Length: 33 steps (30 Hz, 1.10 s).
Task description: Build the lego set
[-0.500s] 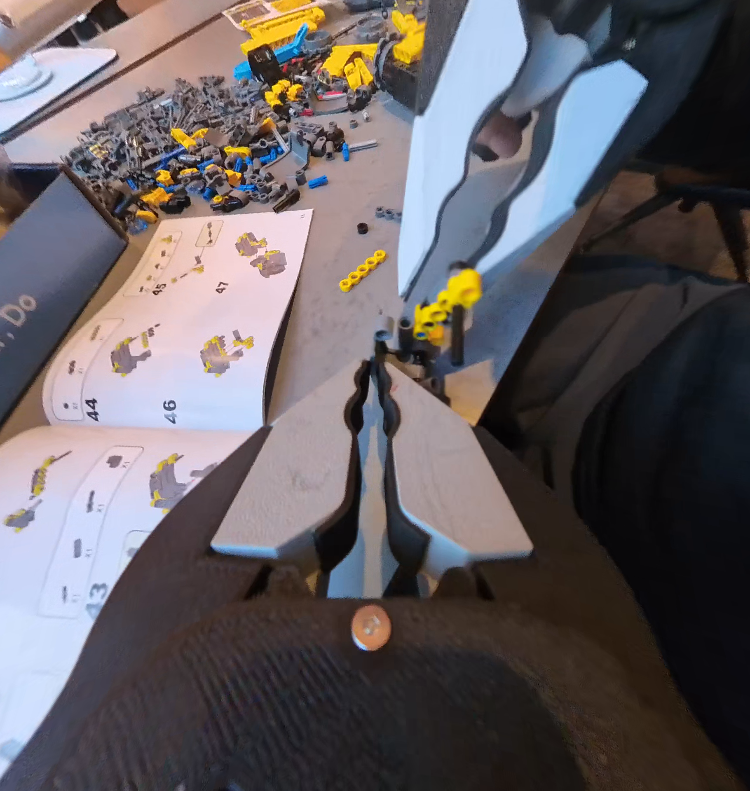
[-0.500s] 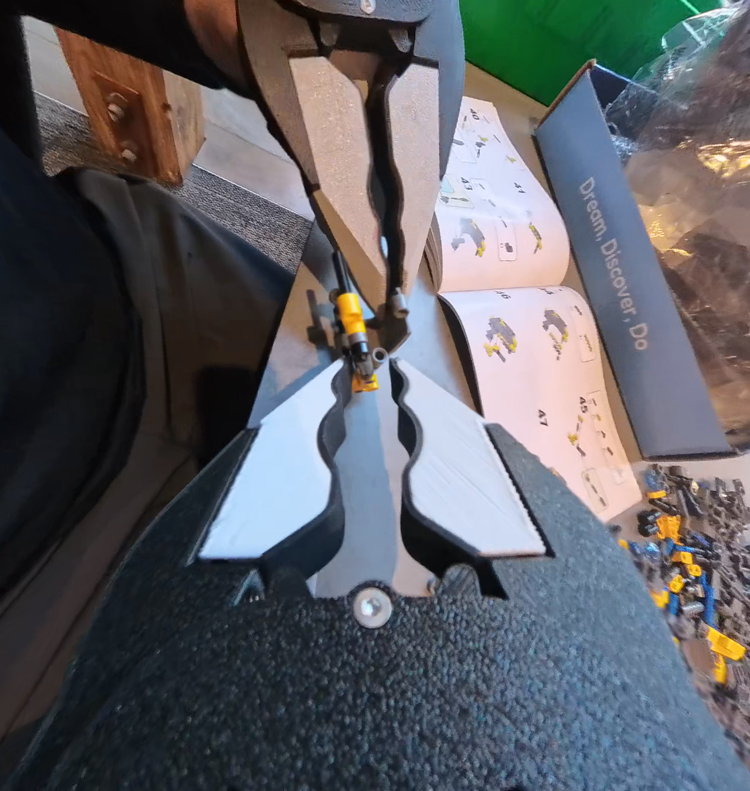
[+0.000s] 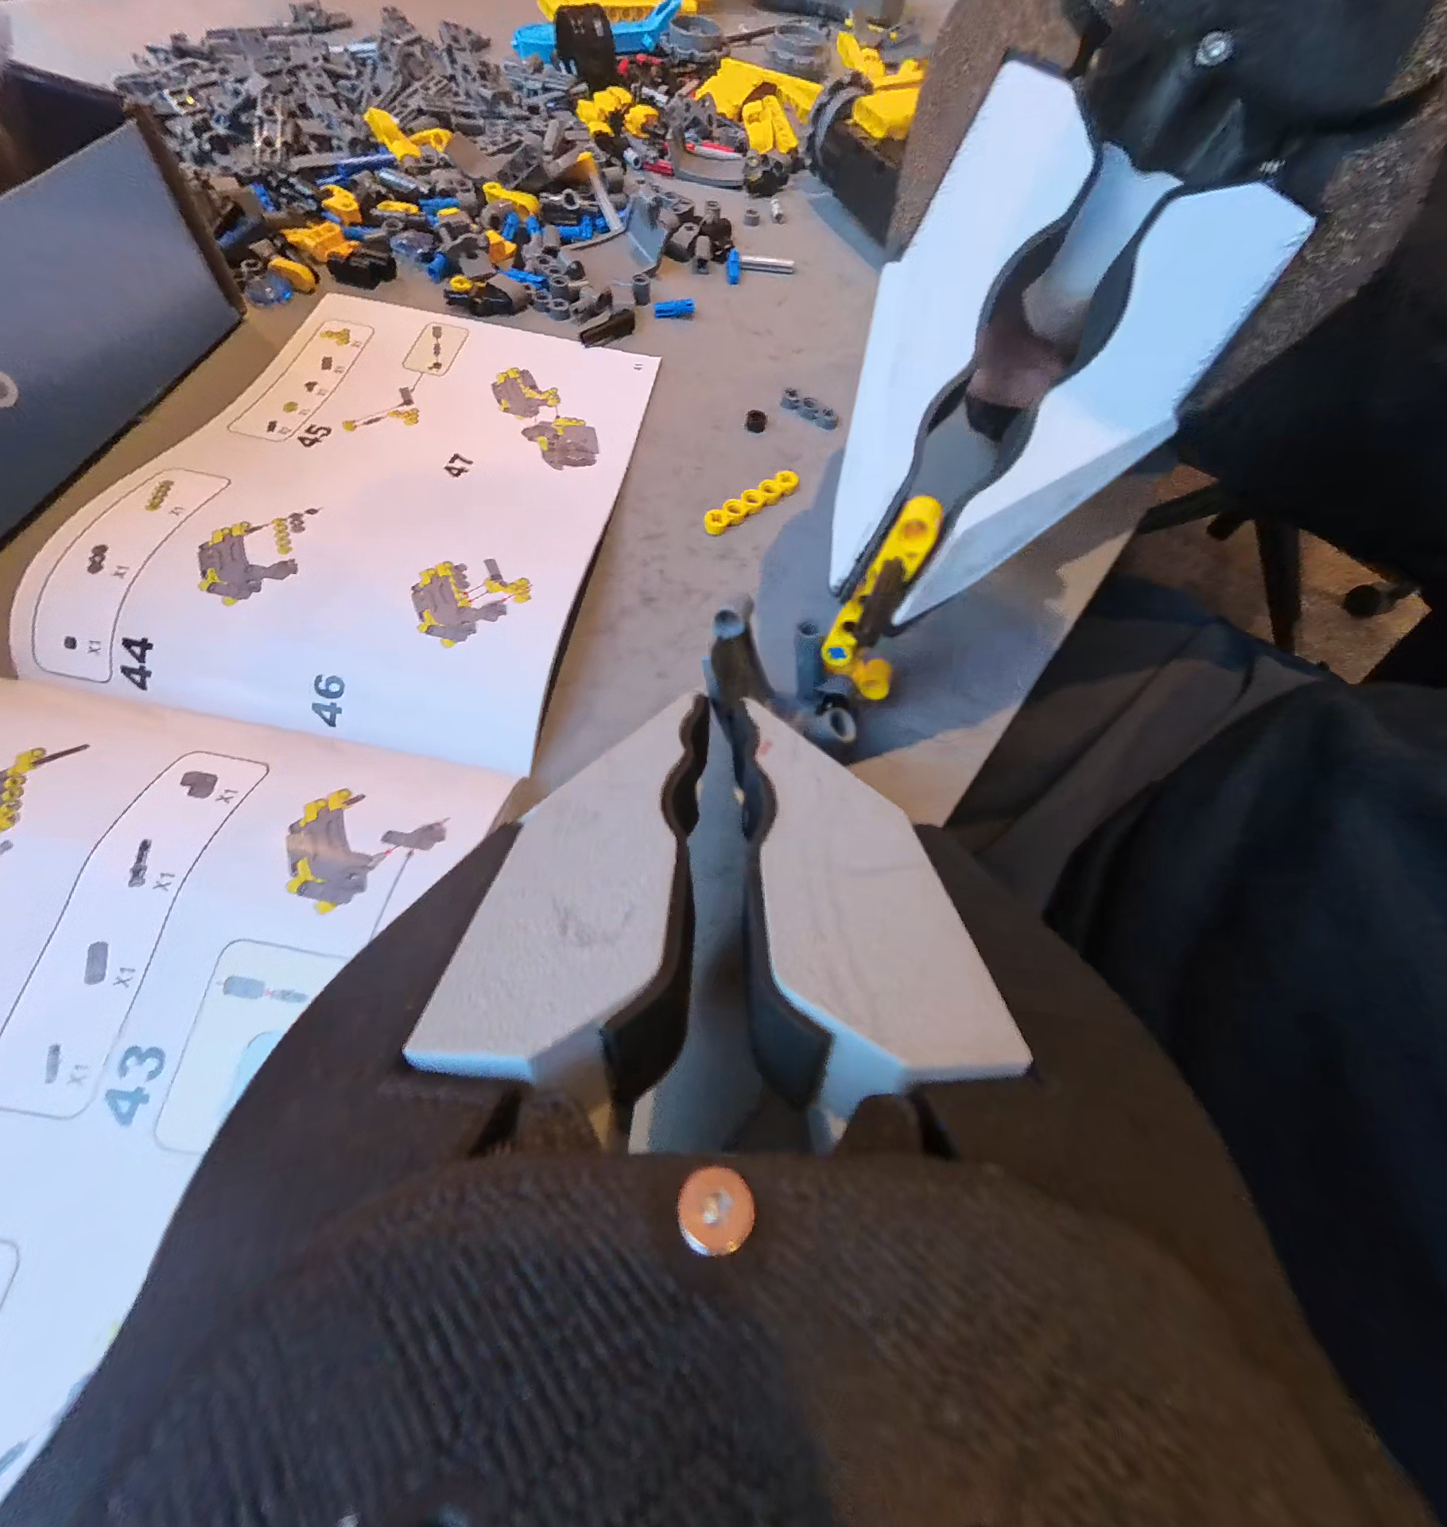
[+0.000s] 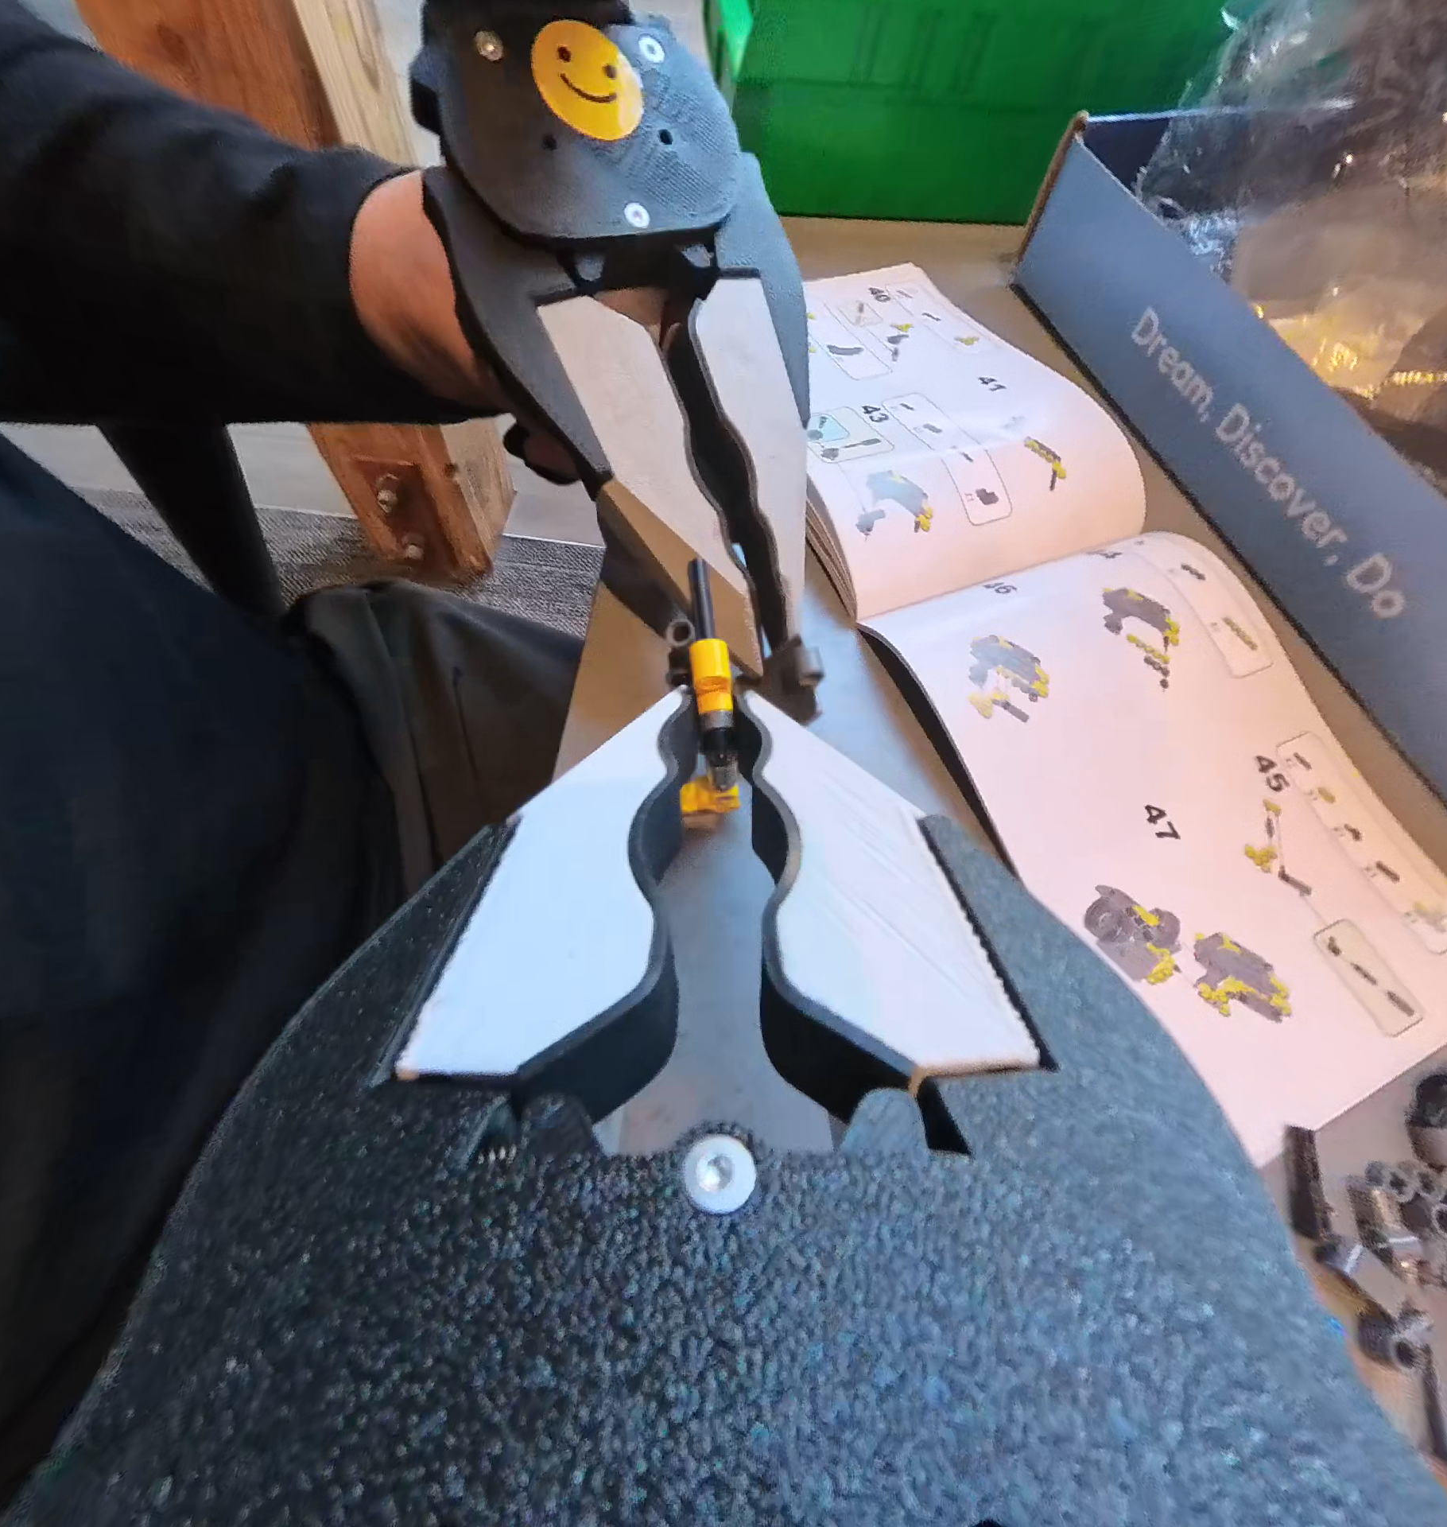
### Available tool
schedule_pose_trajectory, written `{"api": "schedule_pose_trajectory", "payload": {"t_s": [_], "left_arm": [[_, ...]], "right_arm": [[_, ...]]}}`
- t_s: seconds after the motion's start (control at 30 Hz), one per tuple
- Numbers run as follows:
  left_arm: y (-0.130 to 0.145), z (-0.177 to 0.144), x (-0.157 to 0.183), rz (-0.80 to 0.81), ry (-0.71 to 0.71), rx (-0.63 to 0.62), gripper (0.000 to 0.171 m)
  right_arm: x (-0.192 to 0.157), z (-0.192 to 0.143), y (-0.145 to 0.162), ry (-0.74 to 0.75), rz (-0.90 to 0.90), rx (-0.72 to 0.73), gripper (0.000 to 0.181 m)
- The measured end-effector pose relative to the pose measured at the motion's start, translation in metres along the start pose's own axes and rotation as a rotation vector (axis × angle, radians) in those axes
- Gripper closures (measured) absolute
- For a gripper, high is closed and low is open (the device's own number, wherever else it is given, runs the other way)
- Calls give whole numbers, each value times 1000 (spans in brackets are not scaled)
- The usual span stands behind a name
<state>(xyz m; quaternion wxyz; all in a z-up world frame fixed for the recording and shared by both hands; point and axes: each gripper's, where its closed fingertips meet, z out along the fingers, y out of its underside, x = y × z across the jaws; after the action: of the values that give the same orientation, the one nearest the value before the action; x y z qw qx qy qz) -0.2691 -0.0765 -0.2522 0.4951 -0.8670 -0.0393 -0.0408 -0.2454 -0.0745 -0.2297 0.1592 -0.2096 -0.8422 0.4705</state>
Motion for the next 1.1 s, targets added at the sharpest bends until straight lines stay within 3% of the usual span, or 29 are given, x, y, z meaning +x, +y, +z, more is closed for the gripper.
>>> {"api": "schedule_pose_trajectory", "payload": {"t_s": [0.2,0.33,0.53,0.67,0.87,0.93,1.03,1.1], "left_arm": [[-9,-11,-9,62,-19,19,139],[-11,2,-15,108,17,-82,129],[-2,25,1,90,205,-222,139],[2,29,22,77,352,-285,163],[-15,24,17,28,292,-132,170],[-12,25,18,27,271,-132,170],[-11,26,20,3,255,-148,170],[-10,27,21,-31,263,-152,170]], "right_arm": [[8,-2,3,-50,99,9,174],[8,-5,6,-97,152,12,174],[2,-11,9,-123,133,33,174],[1,-12,11,-128,135,30,173],[10,-19,16,-116,275,38,173],[11,-17,17,-117,309,29,171],[17,-13,16,-55,245,4,158],[15,-12,11,-50,183,12,159]]}}
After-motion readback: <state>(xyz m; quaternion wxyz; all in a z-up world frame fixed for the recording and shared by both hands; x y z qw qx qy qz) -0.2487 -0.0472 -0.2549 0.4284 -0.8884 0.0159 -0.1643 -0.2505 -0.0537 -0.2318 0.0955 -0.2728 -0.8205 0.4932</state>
